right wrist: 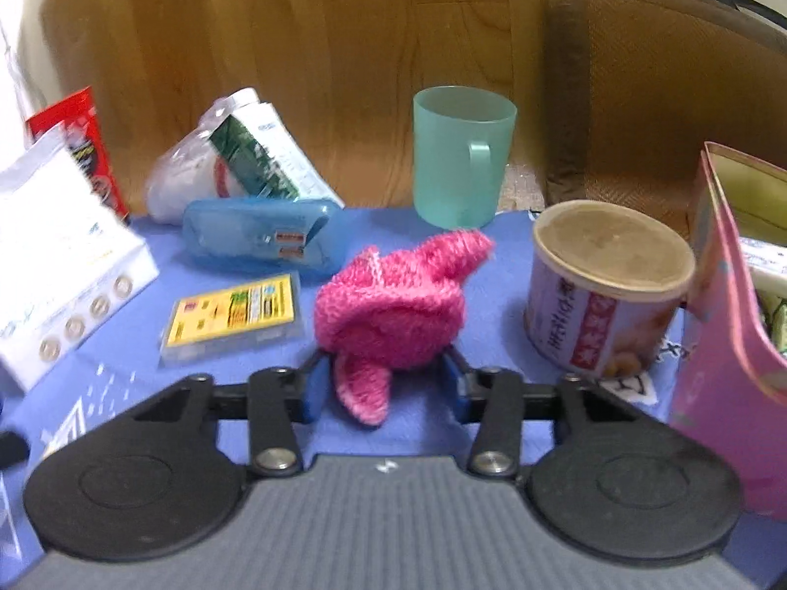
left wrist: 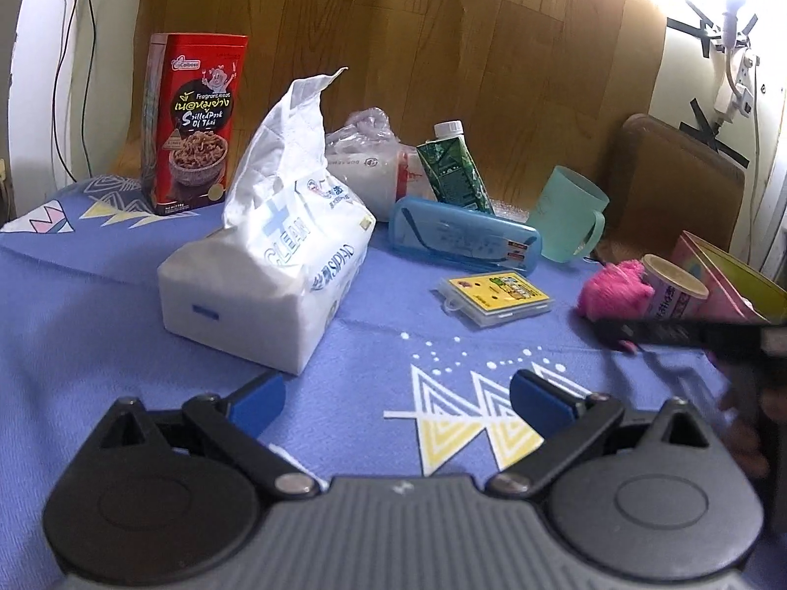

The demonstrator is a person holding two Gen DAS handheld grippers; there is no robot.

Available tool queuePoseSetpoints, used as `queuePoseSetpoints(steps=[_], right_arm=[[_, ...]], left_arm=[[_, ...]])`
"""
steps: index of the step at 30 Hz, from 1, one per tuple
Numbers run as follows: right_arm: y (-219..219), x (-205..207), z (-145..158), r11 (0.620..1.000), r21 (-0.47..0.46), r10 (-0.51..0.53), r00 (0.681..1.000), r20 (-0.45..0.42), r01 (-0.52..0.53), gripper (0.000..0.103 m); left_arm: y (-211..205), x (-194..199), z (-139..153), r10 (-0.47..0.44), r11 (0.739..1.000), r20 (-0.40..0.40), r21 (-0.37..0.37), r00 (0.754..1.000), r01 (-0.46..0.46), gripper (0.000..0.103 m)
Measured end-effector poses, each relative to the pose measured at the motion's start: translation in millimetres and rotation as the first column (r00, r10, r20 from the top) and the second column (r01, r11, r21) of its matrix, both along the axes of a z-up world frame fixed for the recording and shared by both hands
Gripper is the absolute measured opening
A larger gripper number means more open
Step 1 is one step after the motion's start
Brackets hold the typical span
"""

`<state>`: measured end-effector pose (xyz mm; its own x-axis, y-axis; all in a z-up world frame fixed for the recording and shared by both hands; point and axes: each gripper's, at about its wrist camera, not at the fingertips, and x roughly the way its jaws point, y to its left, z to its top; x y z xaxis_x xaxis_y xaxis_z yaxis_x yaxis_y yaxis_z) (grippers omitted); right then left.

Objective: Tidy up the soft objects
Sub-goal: 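Move both grippers away from the tin toward the pink knitted toy, then grasp the pink knitted toy with the right gripper while the left gripper pinches it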

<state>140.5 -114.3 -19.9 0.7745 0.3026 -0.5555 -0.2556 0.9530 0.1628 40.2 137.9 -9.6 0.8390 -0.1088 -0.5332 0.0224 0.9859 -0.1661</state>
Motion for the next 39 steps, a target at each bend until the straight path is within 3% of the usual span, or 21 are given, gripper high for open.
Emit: queuePoseSetpoints(steps=[1, 2, 10, 14, 17, 19, 23, 28, 30, 33, 39], right_arm=[[-4, -8, 0, 1.000, -0.006, 0.011, 1.000, 0.000, -0.011, 0.024], [-8, -19, -1, 1.000, -0.012, 0.028, 1.000, 0.003, -0.028, 0.019], [-47, -117, -6, 0.983, -0.132, 0.138, 0.985, 0.103, -0.124, 0.012], [-61, -139, -9, 0.979, -0.157, 0.154, 0.978, 0.142, -0.131, 0.013], [-64, -130, -9, 0.984, -0.118, 0.148, 0.981, 0.122, -0.134, 0.023], [-67, -126, -9, 0.988, -0.090, 0.137, 0.984, 0.110, -0.127, 0.044], [-71, -123, -9, 0.988, -0.038, 0.152, 0.984, 0.090, -0.149, 0.051], [-74, -123, -10, 0.984, 0.011, 0.174, 0.981, 0.082, -0.175, 0.060], [-75, -122, -9, 0.984, 0.026, 0.175, 0.981, 0.080, -0.178, 0.060], [-78, -122, -9, 0.984, 0.047, 0.170, 0.982, 0.079, -0.174, 0.060], [-82, -124, -9, 0.990, 0.062, 0.119, 0.990, 0.080, -0.124, 0.062]], left_arm=[[0, 0, 0, -0.001, 1.000, 0.000, 0.001, 1.000, 0.001, 0.101], [0, 0, 0, -0.002, 1.000, 0.000, 0.004, 1.000, 0.002, 0.101], [-15, 1, -1, -0.065, 0.995, -0.035, 0.068, 0.997, 0.067, 0.102], [-26, -2, -4, -0.075, 0.989, -0.059, 0.125, 0.995, 0.082, 0.102], [-31, -13, -5, -0.101, 0.981, -0.089, 0.156, 0.991, 0.114, 0.102], [-29, -29, -5, -0.134, 0.976, -0.097, 0.160, 0.986, 0.149, 0.102], [-13, -85, -9, -0.158, 0.957, -0.094, 0.229, 0.983, 0.176, 0.102], [9, -144, -6, -0.089, 0.930, -0.084, 0.349, 0.992, 0.113, 0.102], [13, -144, 3, -0.053, 0.941, -0.062, 0.332, 0.997, 0.070, 0.102], [6, -127, 16, -0.049, 0.972, 0.002, 0.229, 0.999, 0.048, 0.102], [-56, -55, 30, -0.126, 0.987, 0.085, 0.109, 0.988, 0.117, 0.102]])
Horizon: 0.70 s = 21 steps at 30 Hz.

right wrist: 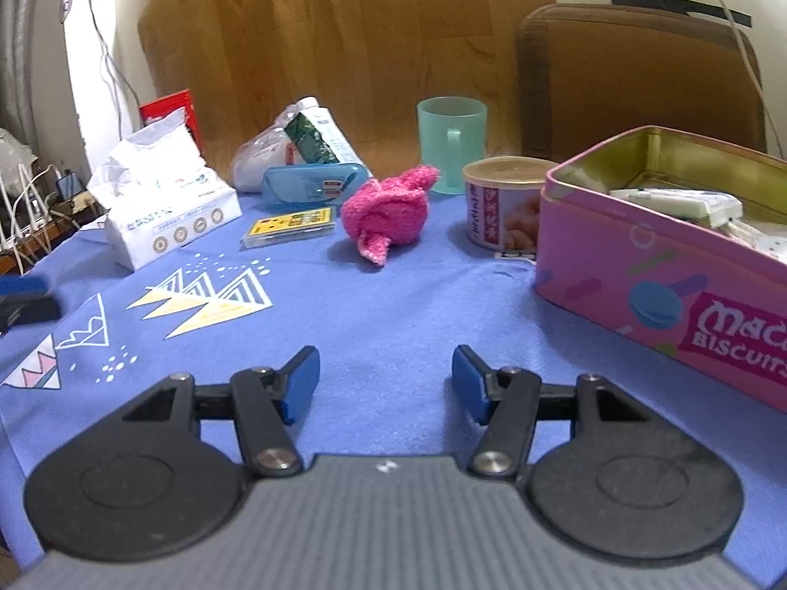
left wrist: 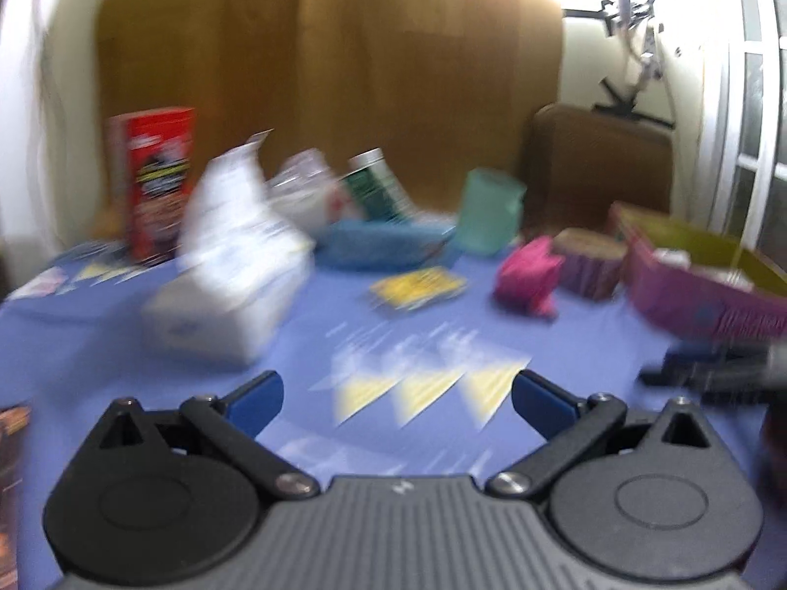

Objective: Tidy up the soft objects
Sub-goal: 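Grasp the pink knitted toy with the right gripper while the left gripper pinches it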

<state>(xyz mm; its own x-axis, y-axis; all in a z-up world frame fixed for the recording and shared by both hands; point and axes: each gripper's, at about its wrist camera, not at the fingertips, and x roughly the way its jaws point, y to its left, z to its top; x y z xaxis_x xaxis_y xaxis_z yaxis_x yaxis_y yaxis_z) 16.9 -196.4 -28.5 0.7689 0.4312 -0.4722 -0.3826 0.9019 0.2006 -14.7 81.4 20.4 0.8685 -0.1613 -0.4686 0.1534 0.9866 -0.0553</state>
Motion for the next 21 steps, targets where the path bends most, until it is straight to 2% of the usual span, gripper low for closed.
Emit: queuePoseSetpoints(steps=[2, 4, 7, 8, 10, 13, 17, 19, 21], right_arm=[[1, 0, 0, 1.000, -0.007, -0.015, 1.000, 0.007, 0.015, 0.063], [3, 0, 2, 0.999, -0.023, -0.027, 1.000, 0.017, 0.027, 0.070], [5, 5, 7, 0.998, -0.039, -0.052, 0.997, 0.048, 0.054, 0.074], [8, 10, 11, 0.998, -0.040, -0.051, 0.997, 0.055, 0.053, 0.074], [13, 20, 18, 0.998, -0.037, -0.039, 0.997, 0.071, 0.041, 0.074], [33, 47, 24, 0.998, -0.067, -0.008, 0.995, 0.099, 0.014, 0.075], [60, 91, 20, 0.997, -0.075, -0.004, 0.999, 0.053, 0.008, 0.076], [68, 114, 18, 0.998, -0.063, 0.003, 1.000, 0.017, -0.001, 0.082], [73, 136, 13, 0.999, -0.046, 0.009, 0.999, -0.033, -0.011, 0.083]], left_arm=[[-21, 21, 0, -0.026, 0.999, 0.015, -0.019, 1.000, 0.026, 0.102], [-39, 39, -6, -0.042, 0.999, 0.010, -0.021, 0.999, 0.042, 0.102], [-53, 47, -24, -0.039, 0.999, -0.007, 0.013, 0.999, 0.039, 0.101], [-55, 49, -25, -0.035, 0.999, -0.027, 0.027, 0.999, 0.036, 0.095], [-48, 42, -23, -0.026, 0.999, 0.026, -0.018, 0.999, 0.027, 0.102], [-37, 37, -20, 0.029, 0.998, 0.059, -0.059, 0.998, -0.026, 0.102], [-26, 44, -20, 0.068, 0.992, 0.029, -0.112, 0.997, -0.064, 0.102], [-25, 46, -20, 0.069, 0.990, 0.019, -0.122, 0.997, -0.067, 0.102], [-25, 47, -21, 0.067, 0.991, 0.020, -0.121, 0.998, -0.064, 0.102]])
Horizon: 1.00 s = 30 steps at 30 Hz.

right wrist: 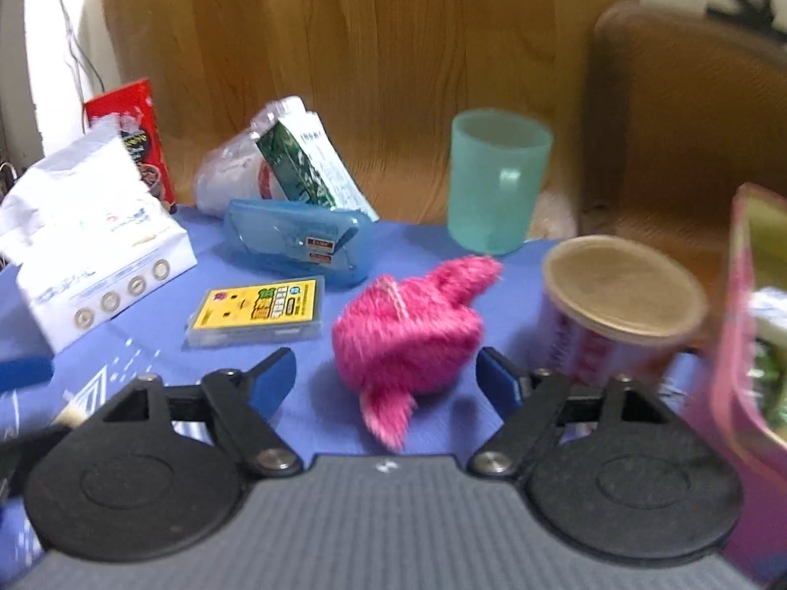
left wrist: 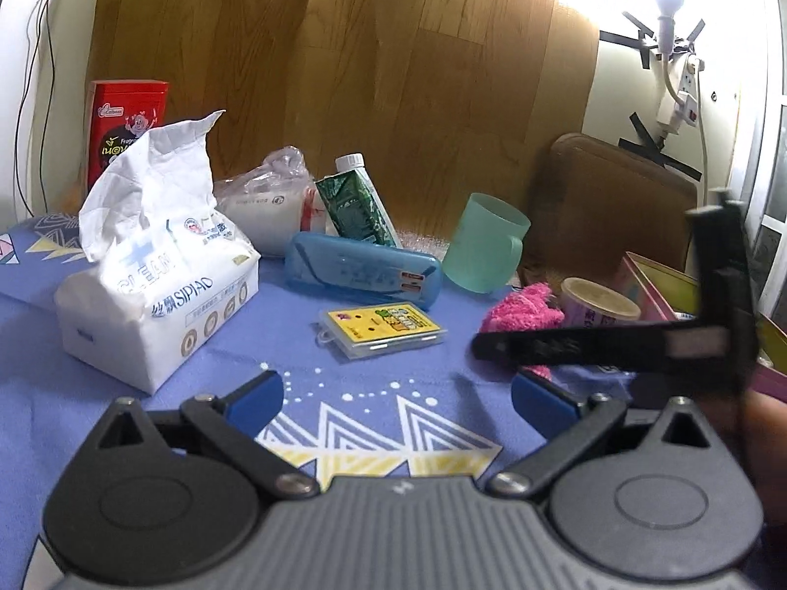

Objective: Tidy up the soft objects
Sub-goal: 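Grasp the pink knitted toy with the right gripper while the left gripper pinches it, then carry the pink toy into the tin and open both grippers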

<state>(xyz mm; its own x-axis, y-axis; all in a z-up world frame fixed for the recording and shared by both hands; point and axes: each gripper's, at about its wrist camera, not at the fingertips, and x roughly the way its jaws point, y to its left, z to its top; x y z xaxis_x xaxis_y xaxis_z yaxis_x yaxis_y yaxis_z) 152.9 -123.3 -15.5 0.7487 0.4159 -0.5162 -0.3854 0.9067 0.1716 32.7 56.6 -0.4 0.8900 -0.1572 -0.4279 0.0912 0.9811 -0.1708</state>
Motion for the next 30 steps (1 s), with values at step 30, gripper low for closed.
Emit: queuePoseSetpoints(steps=[30], right_arm=[[-90, -169, 11, 1.000, -0.003, 0.015, 0.980, 0.200, -0.014, 0.056]], left_arm=[[-138, -3, 28, -0.521, 0.853, -0.131, -0.101, 0.843, 0.512, 0.088]])
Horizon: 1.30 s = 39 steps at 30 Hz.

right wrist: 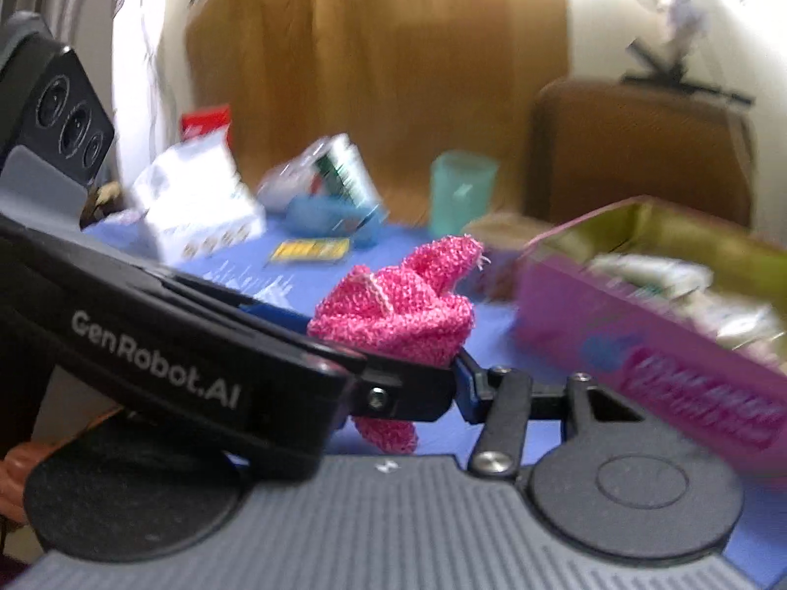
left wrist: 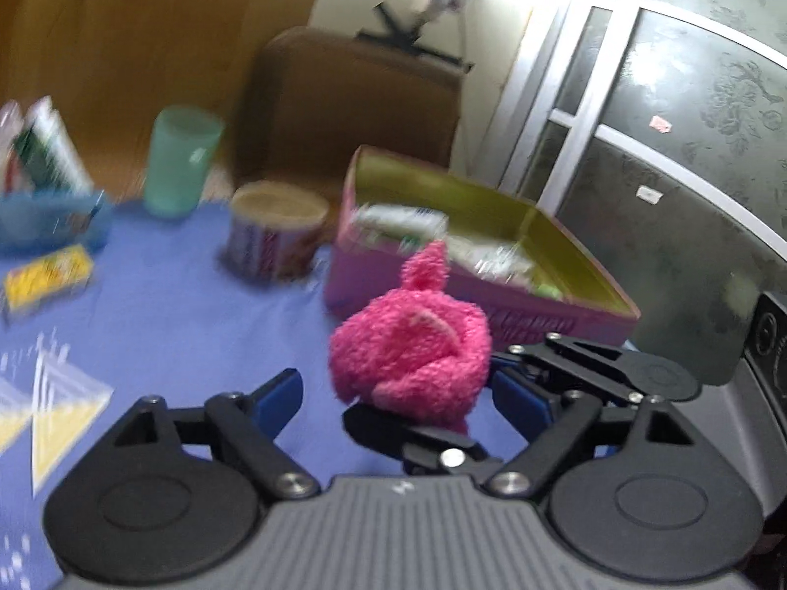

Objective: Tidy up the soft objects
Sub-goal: 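Carry the pink toy into the tin and open both grippers, then move both grippers back over the table toward the blue pencil case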

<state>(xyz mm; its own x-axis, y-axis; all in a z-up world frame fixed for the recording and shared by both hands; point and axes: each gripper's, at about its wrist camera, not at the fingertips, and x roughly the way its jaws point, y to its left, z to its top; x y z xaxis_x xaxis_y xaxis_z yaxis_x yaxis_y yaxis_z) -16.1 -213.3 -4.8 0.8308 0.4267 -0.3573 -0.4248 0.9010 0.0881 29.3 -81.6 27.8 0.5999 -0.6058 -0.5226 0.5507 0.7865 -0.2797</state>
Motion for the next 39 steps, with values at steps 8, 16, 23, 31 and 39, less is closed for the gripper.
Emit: queuePoseSetpoints(steps=[8, 16, 23, 31, 39], right_arm=[[-70, 6, 26, 0.976, 0.025, -0.217, 0.968, 0.128, 0.215, 0.056], [-128, 23, 22, 0.917, 0.014, -0.397, 0.913, 0.089, 0.398, 0.060], [-158, 27, 6, 0.818, 0.039, -0.576, 0.815, 0.058, 0.574, 0.098], [-145, 17, 16, 0.766, 0.198, -0.637, 0.764, 0.101, 0.612, 0.097], [-52, 13, 18, 0.908, 0.151, -0.414, 0.891, 0.187, 0.391, 0.082]], left_arm=[[-82, 9, 51, -0.070, 0.997, 0.165, 0.029, 0.984, 0.067, 0.091], [-128, 33, 38, -0.086, 0.995, 0.119, 0.050, 0.989, 0.080, 0.094], [-93, 39, 30, -0.004, 1.000, 0.090, 0.019, 0.996, 0.003, 0.097], [-17, 24, 25, 0.133, 0.991, 0.138, 0.012, 0.981, -0.136, 0.098], [62, 9, 10, 0.268, 0.956, 0.202, 0.063, 0.942, -0.285, 0.099]])
